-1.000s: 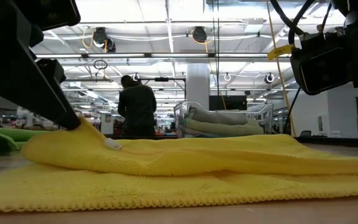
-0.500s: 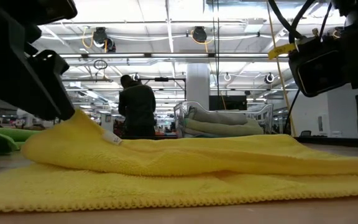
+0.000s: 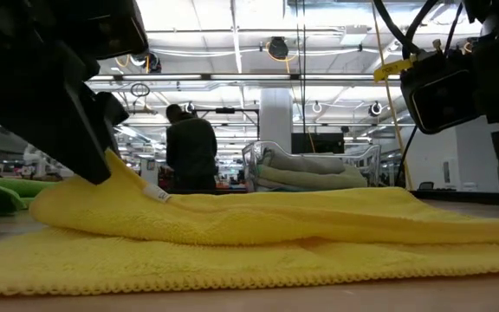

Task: Fold microfiber towels
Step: Fold the yellow towel

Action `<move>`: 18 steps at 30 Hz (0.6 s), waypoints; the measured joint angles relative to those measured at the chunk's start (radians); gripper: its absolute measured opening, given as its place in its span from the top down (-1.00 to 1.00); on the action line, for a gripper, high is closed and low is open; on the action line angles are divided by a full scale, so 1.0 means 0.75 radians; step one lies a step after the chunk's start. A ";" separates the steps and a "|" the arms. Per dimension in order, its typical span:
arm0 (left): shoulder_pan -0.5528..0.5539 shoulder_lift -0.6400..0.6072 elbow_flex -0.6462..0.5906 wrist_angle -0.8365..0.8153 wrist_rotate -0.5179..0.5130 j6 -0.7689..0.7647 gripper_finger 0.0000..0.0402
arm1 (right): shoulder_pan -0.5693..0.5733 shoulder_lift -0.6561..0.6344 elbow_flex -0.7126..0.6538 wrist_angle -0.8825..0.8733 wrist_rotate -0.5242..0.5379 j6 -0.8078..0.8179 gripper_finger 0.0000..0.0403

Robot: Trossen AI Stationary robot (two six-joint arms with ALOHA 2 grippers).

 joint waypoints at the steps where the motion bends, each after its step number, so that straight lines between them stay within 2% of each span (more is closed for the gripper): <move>1: 0.005 0.000 0.000 0.000 0.011 0.014 0.37 | 0.000 0.000 0.000 0.000 0.000 -0.006 0.43; 5: 0.021 0.000 0.000 0.001 0.029 0.015 0.82 | 0.001 -0.002 0.000 -0.001 0.009 -0.034 0.43; 7: 0.027 0.000 0.000 0.002 0.061 -0.019 0.95 | 0.020 -0.027 0.000 -0.036 0.076 -0.056 0.43; 14: 0.008 -0.060 -0.001 0.001 0.072 -0.126 0.98 | 0.152 -0.140 0.000 -0.096 0.314 -0.378 0.42; 18: 0.009 -0.135 -0.001 -0.001 0.005 -0.164 0.96 | 0.241 -0.143 0.000 -0.037 0.445 -0.513 0.32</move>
